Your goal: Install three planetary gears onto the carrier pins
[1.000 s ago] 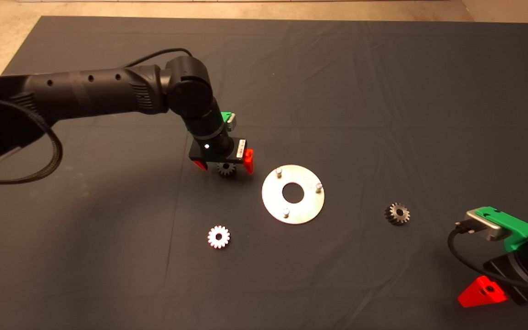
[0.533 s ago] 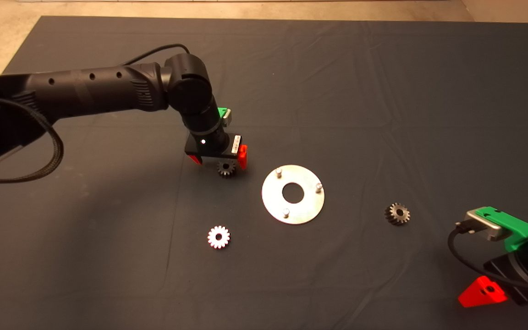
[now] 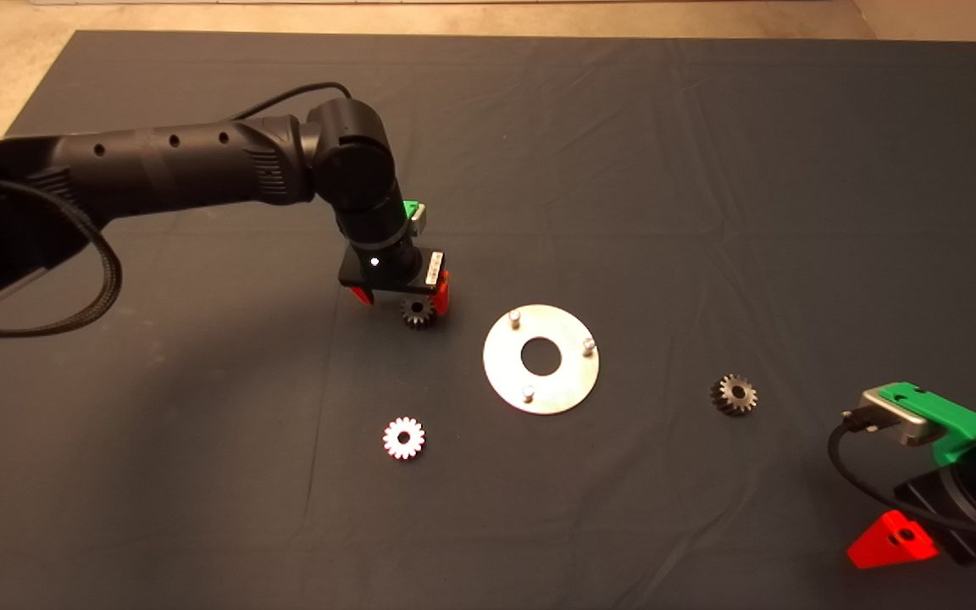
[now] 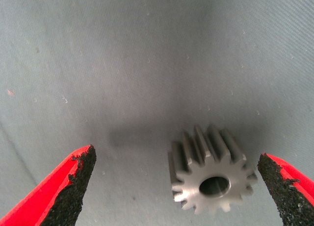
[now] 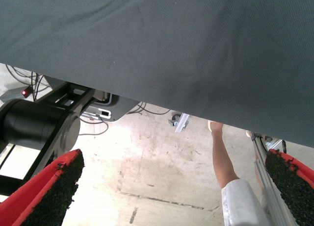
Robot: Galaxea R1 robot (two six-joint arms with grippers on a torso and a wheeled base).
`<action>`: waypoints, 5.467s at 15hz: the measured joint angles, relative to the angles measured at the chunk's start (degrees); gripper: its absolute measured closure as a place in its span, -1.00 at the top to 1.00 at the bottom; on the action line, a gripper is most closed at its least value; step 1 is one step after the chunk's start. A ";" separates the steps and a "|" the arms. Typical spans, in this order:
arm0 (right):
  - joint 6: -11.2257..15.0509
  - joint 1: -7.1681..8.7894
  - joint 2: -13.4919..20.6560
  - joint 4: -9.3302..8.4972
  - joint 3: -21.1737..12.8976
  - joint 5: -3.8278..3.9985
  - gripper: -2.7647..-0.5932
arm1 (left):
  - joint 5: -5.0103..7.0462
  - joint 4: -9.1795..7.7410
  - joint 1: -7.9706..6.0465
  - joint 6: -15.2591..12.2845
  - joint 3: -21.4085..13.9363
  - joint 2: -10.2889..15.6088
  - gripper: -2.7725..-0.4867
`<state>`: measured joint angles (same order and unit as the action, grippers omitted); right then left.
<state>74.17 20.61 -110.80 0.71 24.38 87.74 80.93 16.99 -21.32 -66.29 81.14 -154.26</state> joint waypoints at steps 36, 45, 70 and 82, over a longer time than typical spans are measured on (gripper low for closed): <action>0.00 -0.02 -0.80 -0.11 0.01 0.00 0.99 | 2.03 -0.10 0.19 0.17 1.02 -2.09 0.10; 0.00 -0.02 -0.80 -0.11 0.01 0.00 0.99 | 2.03 -0.10 0.21 0.17 1.00 -2.09 -0.07; 0.00 0.00 -0.80 -0.13 0.01 -0.02 0.99 | 1.96 0.01 1.45 0.20 0.74 -2.08 -0.35; 0.00 -0.02 -0.80 -0.11 0.01 -0.02 0.99 | 1.87 0.01 1.44 0.17 0.74 -2.06 -0.54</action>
<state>74.17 20.59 -111.60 0.60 24.39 87.71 82.80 17.01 -19.88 -66.12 81.88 -156.32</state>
